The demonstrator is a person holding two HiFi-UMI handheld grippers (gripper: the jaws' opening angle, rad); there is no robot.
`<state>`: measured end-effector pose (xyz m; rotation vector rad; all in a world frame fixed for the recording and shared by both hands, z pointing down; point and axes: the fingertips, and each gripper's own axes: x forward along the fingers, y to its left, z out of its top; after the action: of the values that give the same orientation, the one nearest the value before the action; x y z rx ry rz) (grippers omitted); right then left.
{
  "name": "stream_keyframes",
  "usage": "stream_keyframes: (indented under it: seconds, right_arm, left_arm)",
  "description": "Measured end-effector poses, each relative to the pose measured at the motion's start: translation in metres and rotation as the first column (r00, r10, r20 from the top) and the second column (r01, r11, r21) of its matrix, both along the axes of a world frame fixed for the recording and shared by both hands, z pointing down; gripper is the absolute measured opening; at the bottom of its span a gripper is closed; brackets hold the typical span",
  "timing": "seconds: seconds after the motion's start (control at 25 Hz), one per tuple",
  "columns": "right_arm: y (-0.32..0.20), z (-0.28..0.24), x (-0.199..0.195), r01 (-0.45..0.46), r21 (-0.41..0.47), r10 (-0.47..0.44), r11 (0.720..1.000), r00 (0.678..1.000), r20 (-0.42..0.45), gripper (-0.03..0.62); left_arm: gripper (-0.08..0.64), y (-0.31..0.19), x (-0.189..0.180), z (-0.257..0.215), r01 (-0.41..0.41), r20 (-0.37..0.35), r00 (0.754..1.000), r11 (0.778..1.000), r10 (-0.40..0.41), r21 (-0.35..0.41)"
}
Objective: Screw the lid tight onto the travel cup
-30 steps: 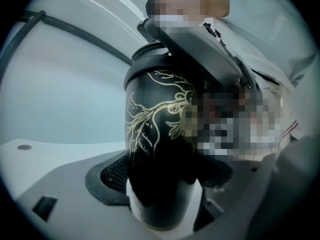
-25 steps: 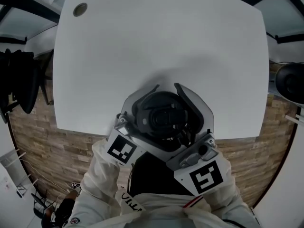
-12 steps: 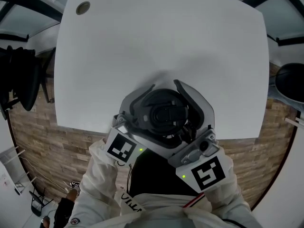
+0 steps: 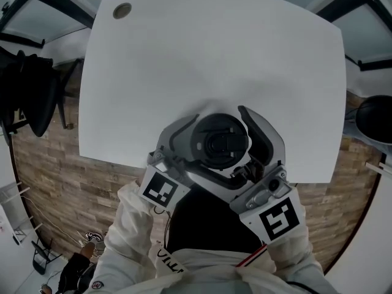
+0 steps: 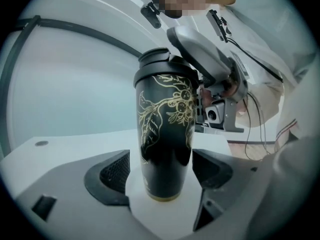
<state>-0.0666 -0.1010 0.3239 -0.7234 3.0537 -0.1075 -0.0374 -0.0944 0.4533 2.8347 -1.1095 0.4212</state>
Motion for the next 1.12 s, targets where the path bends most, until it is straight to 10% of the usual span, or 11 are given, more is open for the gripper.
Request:
stream_keyframes:
  seconds: [0.4, 0.6, 0.76, 0.92, 1.12]
  right_arm:
    - [-0.001, -0.046, 0.045, -0.137, -0.043, 0.138, 0.99, 0.99, 0.031, 0.465]
    - [-0.002, -0.098, 0.081, -0.242, 0.026, 0.243, 0.97, 0.97, -0.018, 0.446]
    - [0.002, -0.164, 0.118, -0.387, 0.113, 0.388, 0.915, 0.921, 0.013, 0.104]
    - [0.009, -0.201, 0.141, -0.446, 0.065, 0.446, 0.892, 0.895, 0.022, 0.056]
    - [0.027, -0.215, 0.168, -0.517, -0.018, 0.518, 0.856, 0.854, 0.05, 0.023]
  left_arm:
    - [0.387, 0.032, -0.041, -0.042, 0.063, 0.005, 0.998, 0.998, -0.063, -0.03]
    - [0.305, 0.035, -0.07, -0.135, 0.241, -0.109, 0.964, 0.97, -0.243, -0.034]
    - [0.163, 0.028, -0.094, -0.23, 0.404, -0.236, 0.89, 0.915, -0.389, 0.013]
    - [0.023, 0.027, -0.099, -0.307, 0.496, -0.294, 0.842, 0.864, -0.453, 0.091]
    - [0.009, 0.037, -0.068, -0.346, 0.491, -0.283, 0.851, 0.861, -0.443, 0.13]
